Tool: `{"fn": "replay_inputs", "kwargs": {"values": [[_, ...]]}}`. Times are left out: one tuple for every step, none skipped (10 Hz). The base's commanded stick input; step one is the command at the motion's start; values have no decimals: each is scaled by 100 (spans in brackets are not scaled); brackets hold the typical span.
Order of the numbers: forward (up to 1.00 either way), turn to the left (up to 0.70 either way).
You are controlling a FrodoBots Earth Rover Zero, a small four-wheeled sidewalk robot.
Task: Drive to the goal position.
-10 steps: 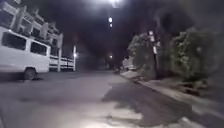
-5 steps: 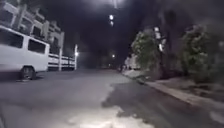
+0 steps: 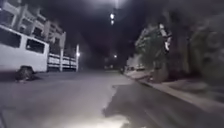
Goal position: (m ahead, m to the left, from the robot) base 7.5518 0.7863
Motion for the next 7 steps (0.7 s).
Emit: {"fn": "replay_inputs", "kwargs": {"values": [[70,0],[70,0],[70,0],[70,0],[70,0],[70,0],[70,0]]}}
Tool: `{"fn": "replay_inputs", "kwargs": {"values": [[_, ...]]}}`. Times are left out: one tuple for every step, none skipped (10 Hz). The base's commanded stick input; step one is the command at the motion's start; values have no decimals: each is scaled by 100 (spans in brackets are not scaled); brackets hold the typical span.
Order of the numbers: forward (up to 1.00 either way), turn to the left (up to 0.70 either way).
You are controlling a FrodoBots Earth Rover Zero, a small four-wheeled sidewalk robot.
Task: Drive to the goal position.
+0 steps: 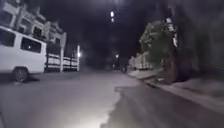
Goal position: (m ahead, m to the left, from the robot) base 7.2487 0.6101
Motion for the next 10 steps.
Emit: {"fn": "replay_inputs", "kwargs": {"values": [[70,0],[70,0],[70,0],[70,0],[70,0],[70,-29],[70,-35],[70,-35],[70,-35],[70,-35]]}}
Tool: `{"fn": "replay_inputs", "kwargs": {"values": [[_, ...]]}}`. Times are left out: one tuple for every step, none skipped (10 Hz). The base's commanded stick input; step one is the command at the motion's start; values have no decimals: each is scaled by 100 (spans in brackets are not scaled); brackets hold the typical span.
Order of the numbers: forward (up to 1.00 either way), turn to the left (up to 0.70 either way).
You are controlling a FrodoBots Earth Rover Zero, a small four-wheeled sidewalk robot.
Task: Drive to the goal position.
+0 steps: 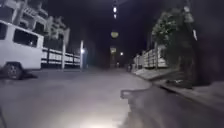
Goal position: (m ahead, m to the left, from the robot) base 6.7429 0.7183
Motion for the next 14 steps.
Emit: {"fn": "replay_inputs", "kwargs": {"values": [[70,-35],[70,-25],[70,0],[70,0],[70,0],[70,0],[70,0],[70,0],[70,0],[70,0],[70,0],[70,0],[70,0],[70,0]]}}
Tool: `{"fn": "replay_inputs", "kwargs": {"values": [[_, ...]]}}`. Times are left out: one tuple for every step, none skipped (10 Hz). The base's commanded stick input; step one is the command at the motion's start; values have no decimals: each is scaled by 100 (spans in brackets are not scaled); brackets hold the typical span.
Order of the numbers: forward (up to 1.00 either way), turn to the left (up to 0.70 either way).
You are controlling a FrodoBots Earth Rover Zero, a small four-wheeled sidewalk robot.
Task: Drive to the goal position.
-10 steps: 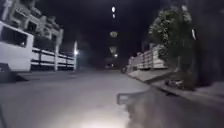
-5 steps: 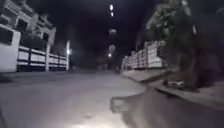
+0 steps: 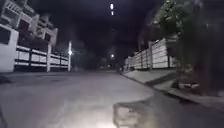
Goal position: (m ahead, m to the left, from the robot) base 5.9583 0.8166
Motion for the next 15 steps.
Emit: {"fn": "replay_inputs", "kwargs": {"values": [[70,0],[70,0],[70,0],[70,0],[70,0],[70,0],[70,0],[70,0],[70,-19],[70,-35],[70,-35],[70,-35],[70,-35],[70,-35],[70,-35]]}}
